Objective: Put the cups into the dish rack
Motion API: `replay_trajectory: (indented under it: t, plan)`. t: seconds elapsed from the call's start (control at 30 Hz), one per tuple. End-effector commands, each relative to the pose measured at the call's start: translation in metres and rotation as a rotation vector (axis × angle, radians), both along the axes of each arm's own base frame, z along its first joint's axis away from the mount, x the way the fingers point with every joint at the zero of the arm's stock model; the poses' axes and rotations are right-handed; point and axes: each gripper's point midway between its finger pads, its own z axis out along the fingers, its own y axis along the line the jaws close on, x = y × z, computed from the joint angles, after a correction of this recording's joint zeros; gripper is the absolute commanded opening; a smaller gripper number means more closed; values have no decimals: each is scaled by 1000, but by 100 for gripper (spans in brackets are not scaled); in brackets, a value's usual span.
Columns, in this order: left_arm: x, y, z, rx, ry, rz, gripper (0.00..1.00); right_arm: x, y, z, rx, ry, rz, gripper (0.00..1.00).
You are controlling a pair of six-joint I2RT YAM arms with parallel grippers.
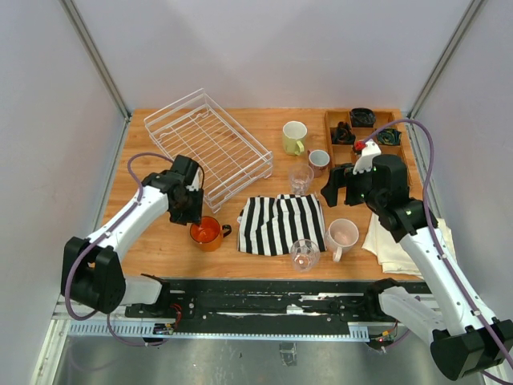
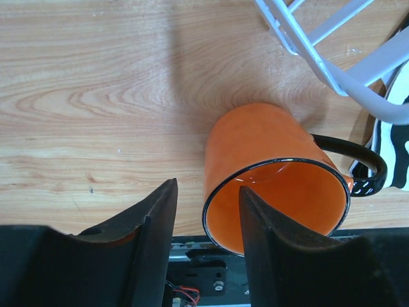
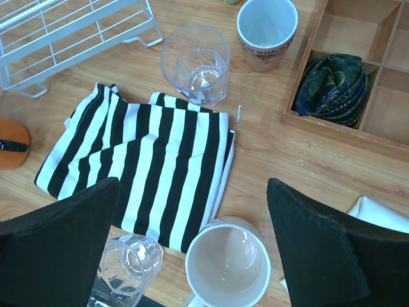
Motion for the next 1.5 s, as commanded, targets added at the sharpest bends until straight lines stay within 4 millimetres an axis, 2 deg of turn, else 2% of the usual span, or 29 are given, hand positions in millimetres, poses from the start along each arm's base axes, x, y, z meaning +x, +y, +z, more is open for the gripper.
replay_trajectory:
  t: [0.0, 0.43, 0.53, 0.63, 0.7, 0.73, 0.83, 0.93, 1.0, 1.2, 1.37, 1.4, 1.47]
  plan:
    - [0, -10, -5, -30, 29, -43, 47, 4, 0, 4, -20, -29, 2, 99]
    - [-11, -18, -28, -67, 108, -32, 39, 4, -1, 6, -34, -45, 6, 98]
    - [-14, -18, -32, -57, 127, -37, 32, 4, -2, 7, -37, -50, 5, 99]
    - [-15, -19, -34, -52, 138, -42, 13, 3, -3, 8, -39, -56, 4, 98]
    - [-16, -20, -34, -57, 138, -48, 4, 4, -3, 10, -39, -61, 4, 99]
    - [-15, -22, -33, -65, 133, -54, 1, 4, -3, 10, -37, -60, 3, 99]
    - [-14, -26, -24, -88, 104, -86, 1, 1, 2, 11, -17, -32, 20, 99]
    - [-11, -25, -2, -85, 50, -124, 1, -8, 16, 12, 35, 64, 67, 99]
    - [-8, -30, 21, -122, -21, -146, 1, -16, 28, 15, 91, 132, 108, 98]
    - [-3, -43, 90, -188, -215, -203, 1, -43, 60, 40, 289, 264, 209, 98]
    - [9, -52, 158, -244, -489, -263, 0, -81, 97, 60, 573, 534, 336, 93]
    - [14, -55, 175, -265, -571, -279, 1, -86, 103, 67, 630, 570, 355, 93]
    - [21, -60, 197, -289, -680, -315, 0, -96, 112, 78, 748, 633, 396, 92]
